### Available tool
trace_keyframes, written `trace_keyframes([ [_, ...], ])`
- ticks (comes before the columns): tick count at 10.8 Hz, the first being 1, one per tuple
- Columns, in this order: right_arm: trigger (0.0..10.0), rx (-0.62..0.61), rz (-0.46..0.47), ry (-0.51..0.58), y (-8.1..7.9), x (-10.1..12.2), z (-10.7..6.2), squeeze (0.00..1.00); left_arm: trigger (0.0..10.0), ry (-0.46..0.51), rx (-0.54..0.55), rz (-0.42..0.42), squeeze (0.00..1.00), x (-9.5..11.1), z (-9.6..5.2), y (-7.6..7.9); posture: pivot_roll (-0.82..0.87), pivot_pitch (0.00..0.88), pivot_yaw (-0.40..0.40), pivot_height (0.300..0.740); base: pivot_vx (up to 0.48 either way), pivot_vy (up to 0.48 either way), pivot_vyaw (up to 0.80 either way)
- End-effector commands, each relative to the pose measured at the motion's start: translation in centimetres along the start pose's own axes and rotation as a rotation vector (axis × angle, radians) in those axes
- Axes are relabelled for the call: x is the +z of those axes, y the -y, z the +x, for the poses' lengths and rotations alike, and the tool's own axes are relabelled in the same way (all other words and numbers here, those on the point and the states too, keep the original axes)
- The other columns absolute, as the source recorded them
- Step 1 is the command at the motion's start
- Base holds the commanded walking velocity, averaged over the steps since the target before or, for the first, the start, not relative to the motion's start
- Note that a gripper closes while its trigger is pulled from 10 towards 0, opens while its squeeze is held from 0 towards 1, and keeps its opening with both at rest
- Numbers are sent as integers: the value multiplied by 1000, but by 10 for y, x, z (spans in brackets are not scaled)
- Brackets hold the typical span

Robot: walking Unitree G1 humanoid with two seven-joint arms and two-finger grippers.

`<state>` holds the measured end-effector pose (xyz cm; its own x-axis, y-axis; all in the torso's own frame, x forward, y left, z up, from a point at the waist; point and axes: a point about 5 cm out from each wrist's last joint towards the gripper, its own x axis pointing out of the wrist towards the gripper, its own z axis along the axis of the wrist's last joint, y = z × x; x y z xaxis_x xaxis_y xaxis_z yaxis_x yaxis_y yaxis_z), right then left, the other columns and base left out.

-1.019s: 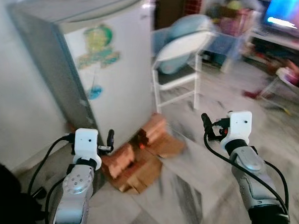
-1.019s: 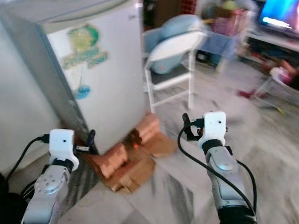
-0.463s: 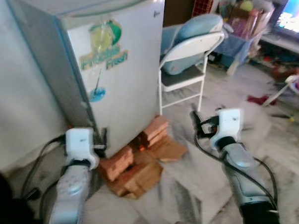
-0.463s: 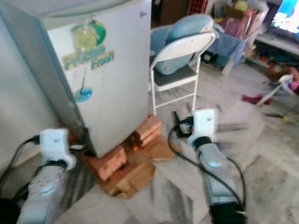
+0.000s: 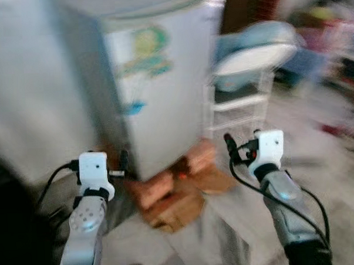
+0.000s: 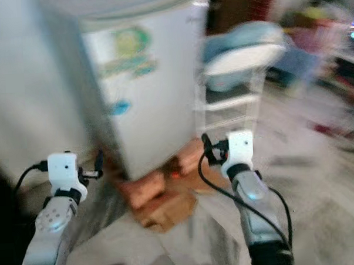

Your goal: Restocking fridge

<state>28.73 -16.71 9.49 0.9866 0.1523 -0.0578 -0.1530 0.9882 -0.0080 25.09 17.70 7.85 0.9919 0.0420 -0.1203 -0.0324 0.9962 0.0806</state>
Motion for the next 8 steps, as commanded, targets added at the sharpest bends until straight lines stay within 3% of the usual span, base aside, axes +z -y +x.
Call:
trace_keyframes([
  [1,10000,11,-7,13,-2,3,3,0,10000,-5,31,9,0,1,3,-3,90,0,-23,740,375,255,644],
  [2,10000,15,-2,17,-3,4,3,0,10000,-6,29,10,0,1,3,-3,89,0,-24,740,0,0,631],
  [4,10000,2,-1,13,0,3,3,0,10000,-2,10,26,0,1,3,-1,87,0,-25,740,120,0,0],
  [8,10000,9,-2,12,-2,2,3,0,10000,-4,13,50,0,1,4,-3,84,0,-27,740,464,0,0],
])
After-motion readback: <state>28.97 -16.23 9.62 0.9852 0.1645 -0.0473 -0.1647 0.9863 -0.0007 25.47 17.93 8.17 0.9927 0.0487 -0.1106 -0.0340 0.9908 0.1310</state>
